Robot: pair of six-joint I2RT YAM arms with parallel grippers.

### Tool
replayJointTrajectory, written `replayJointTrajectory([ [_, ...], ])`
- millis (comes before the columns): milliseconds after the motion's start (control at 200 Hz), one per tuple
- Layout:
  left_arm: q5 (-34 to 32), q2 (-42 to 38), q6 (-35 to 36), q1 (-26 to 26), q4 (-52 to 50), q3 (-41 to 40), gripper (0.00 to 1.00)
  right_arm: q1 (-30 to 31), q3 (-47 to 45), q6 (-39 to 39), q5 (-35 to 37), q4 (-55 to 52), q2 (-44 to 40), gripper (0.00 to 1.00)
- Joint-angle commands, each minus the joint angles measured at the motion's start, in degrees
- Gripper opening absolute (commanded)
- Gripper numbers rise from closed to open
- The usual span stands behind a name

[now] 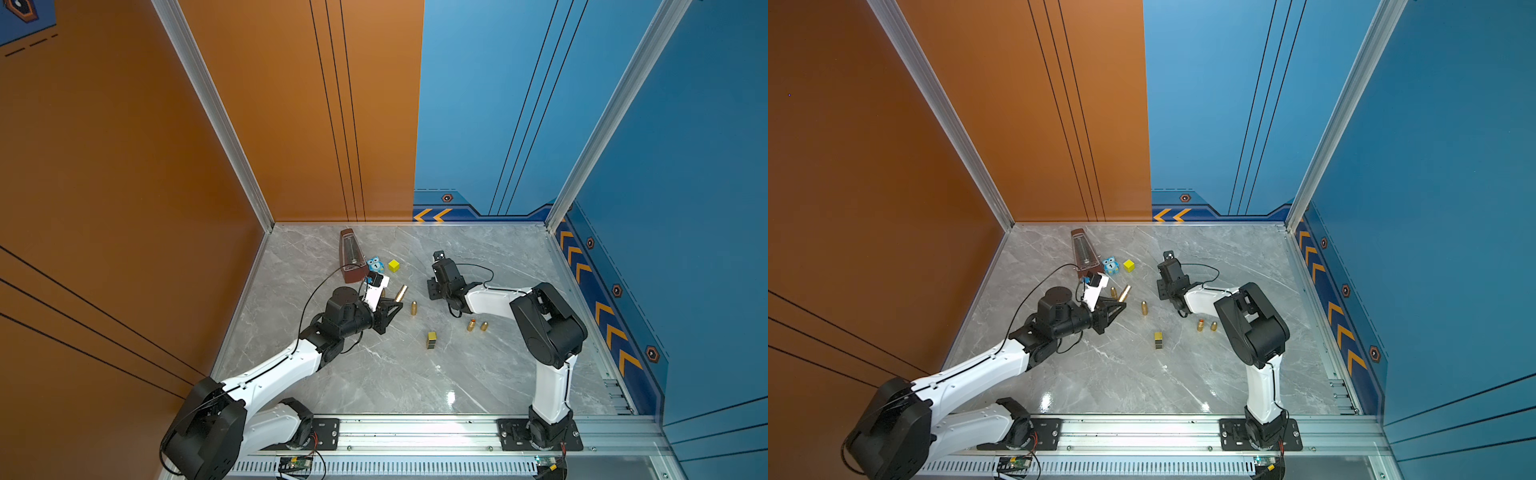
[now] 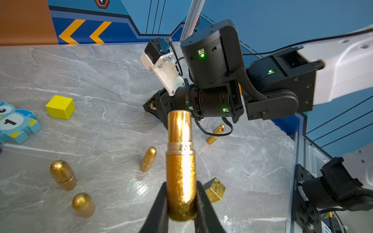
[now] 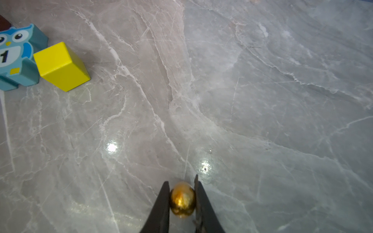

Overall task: Open the lipstick cap
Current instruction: Place the cover at the center of the board.

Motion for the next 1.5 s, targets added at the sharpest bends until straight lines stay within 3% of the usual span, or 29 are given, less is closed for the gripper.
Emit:
replayJointTrajectory([
  [0, -0.69, 0.43, 0.84, 0.44, 1.3, 1.68, 0.0, 0.22, -1.04, -0.86, 0.3, 1.7, 0.96, 0.2],
  [475, -1.47, -0.7, 0.86, 0.46, 1.29, 0.88, 0.0, 0.95, -2.5, -0.44, 0.78, 1.7, 1.12, 0.21],
  [916, -1.52, -2.37, 0.76, 0.41, 1.21, 0.35, 0.0, 1.53, -1.58, -1.15, 1.09, 0.38, 1.53, 0.31],
  [1241, -1.59, -3.2, 0.58, 0.41, 1.15, 0.27, 0.0, 1.52, -0.66, -0.65, -0.06, -1.7, -1.58, 0.44],
  [1496, 0.11, -3.86, 1.03, 1.02, 1.18, 0.2, 0.0, 1.19, -1.65, 4.07, -1.38, -7.02, -12.1, 0.59],
])
